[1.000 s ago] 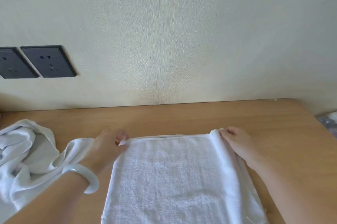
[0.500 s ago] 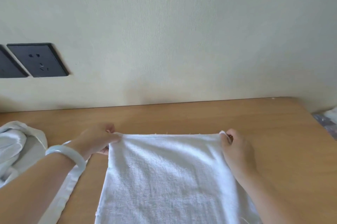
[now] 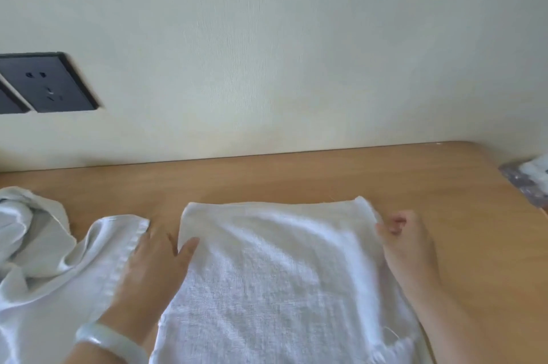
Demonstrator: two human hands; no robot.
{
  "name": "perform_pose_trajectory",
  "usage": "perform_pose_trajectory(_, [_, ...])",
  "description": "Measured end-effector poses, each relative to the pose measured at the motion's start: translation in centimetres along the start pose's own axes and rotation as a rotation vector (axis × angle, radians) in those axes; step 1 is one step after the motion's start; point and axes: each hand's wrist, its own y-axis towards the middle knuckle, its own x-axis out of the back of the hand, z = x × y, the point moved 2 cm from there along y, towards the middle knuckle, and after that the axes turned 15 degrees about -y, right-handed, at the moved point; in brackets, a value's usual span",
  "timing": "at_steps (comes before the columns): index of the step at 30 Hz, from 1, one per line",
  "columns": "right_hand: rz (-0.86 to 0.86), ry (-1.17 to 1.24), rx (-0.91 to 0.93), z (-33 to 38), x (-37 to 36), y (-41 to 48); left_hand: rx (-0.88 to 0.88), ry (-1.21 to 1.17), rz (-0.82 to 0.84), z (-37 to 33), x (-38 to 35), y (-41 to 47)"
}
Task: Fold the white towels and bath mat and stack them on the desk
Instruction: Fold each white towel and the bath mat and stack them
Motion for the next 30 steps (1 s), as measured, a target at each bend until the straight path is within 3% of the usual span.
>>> perform_pose_trajectory(3, [0.113,0.003,-0.036,-1.4,0.6,-1.4,-0.033,-0.038,-0.004,0.1,-0.1,-1.6])
perform_pose_trajectory(7, [0.142,-0.072,-0.041,-1.6,0.3,-1.7,0.010,-0.077,-0.001,-0.6,0.0,-2.2])
perform_pose_trajectory(14, [0.148,-0.070,-0.021,-1.6,0.3,-1.5,0.269,-0.285,0.021,1.5,1.6,-0.6])
perform_pose_trajectory(20, [0.216,-0.073,-0.063,-1.3,0.6,-1.3,0.215,-0.143,0.110,0.3,1.8,-1.8])
perform_pose_trajectory(30, [0.243,-0.215,0.024,-1.2,1.2,0.0,0.215,-0.102,0.051,1.1,2.0,-5.1])
